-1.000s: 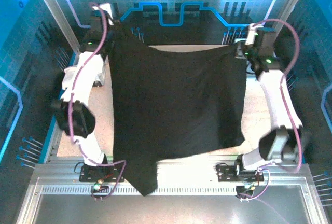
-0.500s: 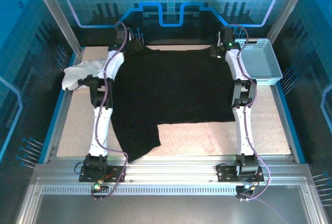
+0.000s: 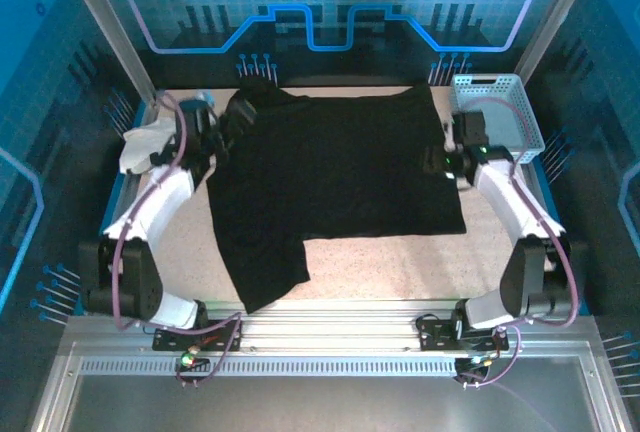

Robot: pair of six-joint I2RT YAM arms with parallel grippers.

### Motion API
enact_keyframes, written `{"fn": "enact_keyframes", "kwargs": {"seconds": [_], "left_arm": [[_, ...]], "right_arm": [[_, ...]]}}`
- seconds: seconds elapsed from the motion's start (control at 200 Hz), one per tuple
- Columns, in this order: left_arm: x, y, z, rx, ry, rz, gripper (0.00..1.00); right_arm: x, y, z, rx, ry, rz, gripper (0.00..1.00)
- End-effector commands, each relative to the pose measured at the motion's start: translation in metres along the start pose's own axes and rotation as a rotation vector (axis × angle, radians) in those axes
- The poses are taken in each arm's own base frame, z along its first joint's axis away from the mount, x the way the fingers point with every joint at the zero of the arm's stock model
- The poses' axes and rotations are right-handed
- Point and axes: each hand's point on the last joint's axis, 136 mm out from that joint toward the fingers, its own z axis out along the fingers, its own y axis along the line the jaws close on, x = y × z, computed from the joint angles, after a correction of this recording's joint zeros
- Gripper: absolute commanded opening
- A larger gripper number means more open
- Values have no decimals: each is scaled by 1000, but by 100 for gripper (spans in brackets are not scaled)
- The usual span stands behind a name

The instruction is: Fold the inside-out t-shirt

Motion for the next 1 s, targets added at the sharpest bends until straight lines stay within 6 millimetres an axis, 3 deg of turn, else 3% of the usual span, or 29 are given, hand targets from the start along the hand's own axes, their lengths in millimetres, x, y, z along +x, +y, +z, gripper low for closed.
{"fn": "enact_keyframes", "kwargs": {"seconds": [0.0,0.065,0.165,0.345,0.59,0.605,0.775,0.995], "left_arm": [[71,31,-17,-53,160,-18,78],[95,40,-33,-60,199,18,79],[115,49,-54,-85,232,65,79],[141,61,-75,-135,313,82,79],[158,75,-85,-196,396,101,79],[159,76,-86,-201,400,102,79],[181,103,-103,-326,479,98,75],[216,148,-143,-540,536,55,69]], "right_arm": [[57,-52,6,63,114,215,64],[83,-76,9,105,150,307,64],[102,-90,22,134,203,385,62],[129,-83,55,98,386,398,58],[127,-76,67,126,439,347,50],[117,-75,67,120,418,345,48],[111,-68,71,100,424,321,19],[99,-61,64,66,357,288,0]]}}
